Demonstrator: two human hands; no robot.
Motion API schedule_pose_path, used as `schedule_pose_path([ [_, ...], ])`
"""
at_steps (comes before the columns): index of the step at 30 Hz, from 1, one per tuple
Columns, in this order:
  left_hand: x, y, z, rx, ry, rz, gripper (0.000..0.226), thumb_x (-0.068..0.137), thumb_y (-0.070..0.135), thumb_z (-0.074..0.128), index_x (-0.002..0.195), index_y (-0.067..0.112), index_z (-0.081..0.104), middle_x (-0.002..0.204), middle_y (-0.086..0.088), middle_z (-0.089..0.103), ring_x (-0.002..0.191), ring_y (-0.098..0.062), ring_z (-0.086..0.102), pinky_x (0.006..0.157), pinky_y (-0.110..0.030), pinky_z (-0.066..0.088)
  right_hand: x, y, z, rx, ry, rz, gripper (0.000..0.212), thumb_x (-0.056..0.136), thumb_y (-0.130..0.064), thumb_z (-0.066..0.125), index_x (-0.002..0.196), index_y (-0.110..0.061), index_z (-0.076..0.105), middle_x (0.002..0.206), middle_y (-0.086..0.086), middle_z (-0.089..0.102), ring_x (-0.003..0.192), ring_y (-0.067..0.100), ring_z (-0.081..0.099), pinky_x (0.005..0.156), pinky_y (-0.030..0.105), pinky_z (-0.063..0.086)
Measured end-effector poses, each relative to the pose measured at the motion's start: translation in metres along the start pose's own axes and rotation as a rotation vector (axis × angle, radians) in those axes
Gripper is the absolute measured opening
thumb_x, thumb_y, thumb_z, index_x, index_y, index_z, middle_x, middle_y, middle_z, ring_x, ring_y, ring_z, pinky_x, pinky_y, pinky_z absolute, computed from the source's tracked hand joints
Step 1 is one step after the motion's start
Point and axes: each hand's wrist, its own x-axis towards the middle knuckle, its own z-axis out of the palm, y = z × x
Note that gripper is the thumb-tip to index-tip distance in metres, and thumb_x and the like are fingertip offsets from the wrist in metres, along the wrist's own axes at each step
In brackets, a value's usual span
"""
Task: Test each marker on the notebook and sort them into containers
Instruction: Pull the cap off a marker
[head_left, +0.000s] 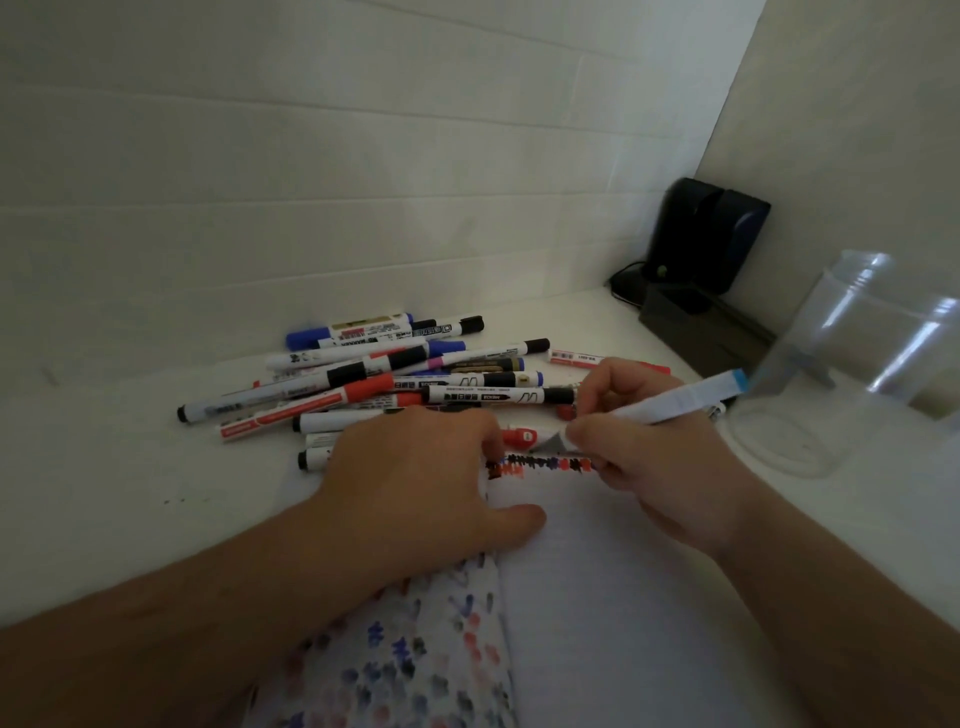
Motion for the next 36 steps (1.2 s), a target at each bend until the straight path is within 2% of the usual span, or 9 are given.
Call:
schedule_pose_path([
  [4, 0.003, -0.001, 0.001, -0.004, -0.065, -0.029, 0.069, 0.062, 0.096, 0.045, 0.112, 0.050, 0.052, 0.088, 0.020, 0.060, 0.082, 0.001, 0.055, 0.073, -0.029, 0.054, 0.001, 0.007, 0.000, -0.187, 0.069, -0.019, 0.021, 0.078, -0.008, 0.073, 0.064, -0.014, 0.059, 0.062, 0.015, 0.063, 0.056, 0.020, 0.055, 0.053, 0.034, 0.042],
  [7, 0.004, -0.001, 0.001, -0.003, -0.076, -0.027, 0.069, 0.061, 0.096, 0.045, 0.111, 0.050, 0.052, 0.086, 0.019, 0.059, 0.079, 0.002, 0.054, 0.070, -0.028, 0.053, 0.002, 0.012, 0.003, -0.170, 0.082, 0.042, 0.022, 0.082, -0.003, 0.071, 0.066, -0.006, 0.058, 0.064, 0.022, 0.066, 0.052, 0.022, 0.057, 0.048, 0.030, 0.044],
  [12, 0.005, -0.001, 0.000, -0.004, -0.096, -0.029, 0.069, 0.061, 0.095, 0.046, 0.113, 0.050, 0.052, 0.091, 0.019, 0.060, 0.082, 0.000, 0.056, 0.072, -0.029, 0.054, 0.004, 0.012, 0.004, -0.132, 0.091, 0.080, 0.024, 0.084, 0.000, 0.071, 0.066, -0.007, 0.057, 0.059, 0.015, 0.066, 0.047, 0.020, 0.058, 0.043, 0.026, 0.044],
  [18, 0.005, -0.001, 0.001, -0.007, -0.108, -0.039, 0.070, 0.059, 0.096, 0.044, 0.112, 0.051, 0.051, 0.090, 0.019, 0.060, 0.082, 0.000, 0.056, 0.071, -0.029, 0.054, 0.004, 0.012, 0.006, -0.172, 0.077, 0.049, 0.021, 0.083, 0.000, 0.073, 0.074, 0.006, 0.056, 0.059, 0.015, 0.066, 0.046, 0.018, 0.059, 0.043, 0.026, 0.046],
  [31, 0.003, 0.001, -0.003, 0.008, -0.104, -0.032, 0.066, 0.063, 0.094, 0.047, 0.112, 0.050, 0.052, 0.085, 0.020, 0.057, 0.079, 0.000, 0.053, 0.066, -0.028, 0.048, 0.001, 0.009, 0.007, -0.196, 0.081, 0.048, 0.023, 0.082, -0.001, 0.074, 0.074, 0.008, 0.054, 0.058, 0.016, 0.065, 0.048, 0.021, 0.057, 0.044, 0.027, 0.046],
  [33, 0.003, 0.001, -0.003, 0.011, -0.100, -0.031, 0.065, 0.063, 0.094, 0.047, 0.110, 0.050, 0.051, 0.082, 0.020, 0.055, 0.076, 0.002, 0.051, 0.064, -0.027, 0.046, 0.002, 0.010, 0.006, -0.190, 0.099, 0.058, 0.024, 0.081, -0.001, 0.073, 0.073, 0.007, 0.053, 0.060, 0.019, 0.065, 0.050, 0.023, 0.057, 0.045, 0.029, 0.046],
  [36, 0.003, 0.001, -0.003, -0.002, -0.101, -0.032, 0.066, 0.063, 0.094, 0.046, 0.110, 0.049, 0.052, 0.084, 0.020, 0.057, 0.079, 0.002, 0.053, 0.069, -0.028, 0.051, 0.002, 0.011, 0.004, -0.150, 0.100, 0.084, 0.021, 0.081, -0.001, 0.073, 0.069, 0.000, 0.057, 0.067, 0.025, 0.067, 0.052, 0.024, 0.058, 0.044, 0.027, 0.045],
])
